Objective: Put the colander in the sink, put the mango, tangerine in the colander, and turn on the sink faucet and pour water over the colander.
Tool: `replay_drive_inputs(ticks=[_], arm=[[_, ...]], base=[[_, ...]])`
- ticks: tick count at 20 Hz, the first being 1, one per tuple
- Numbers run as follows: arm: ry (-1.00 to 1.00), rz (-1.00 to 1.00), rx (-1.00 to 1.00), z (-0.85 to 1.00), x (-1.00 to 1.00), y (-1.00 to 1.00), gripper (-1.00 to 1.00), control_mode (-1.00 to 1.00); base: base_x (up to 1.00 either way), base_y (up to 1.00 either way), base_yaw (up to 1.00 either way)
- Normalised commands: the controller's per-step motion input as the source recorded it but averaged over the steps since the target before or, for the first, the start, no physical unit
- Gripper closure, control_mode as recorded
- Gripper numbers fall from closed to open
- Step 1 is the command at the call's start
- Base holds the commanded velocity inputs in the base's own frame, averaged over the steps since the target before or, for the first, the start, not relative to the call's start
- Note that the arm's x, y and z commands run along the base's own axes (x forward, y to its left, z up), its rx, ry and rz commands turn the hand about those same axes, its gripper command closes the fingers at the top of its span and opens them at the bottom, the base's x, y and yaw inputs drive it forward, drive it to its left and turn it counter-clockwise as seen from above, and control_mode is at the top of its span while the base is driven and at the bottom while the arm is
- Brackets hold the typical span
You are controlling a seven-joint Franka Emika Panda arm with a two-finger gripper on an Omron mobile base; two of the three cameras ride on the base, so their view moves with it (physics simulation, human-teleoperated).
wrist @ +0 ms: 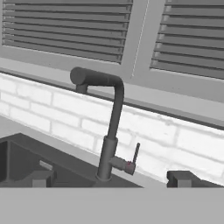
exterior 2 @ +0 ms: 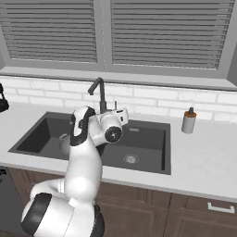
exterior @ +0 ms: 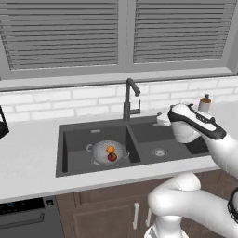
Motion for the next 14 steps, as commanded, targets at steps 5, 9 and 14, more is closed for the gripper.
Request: replay_drive_inputs(ticks=[5, 9, 14], arm=[[-0.06, 0.09, -0.01, 0.04, 0.12, -0.01, -1.00, -1.00], [0.11, 0.06, -0.01, 0.10, 0.15, -0.04, -1.00, -1.00], [0.09, 0.09, -0.05, 0.30, 0.03, -0.01, -1.00, -1.00]], base=[[0.00, 0.00, 0.00], [0.00, 0.00, 0.00], [0.00, 0.00, 0.00]])
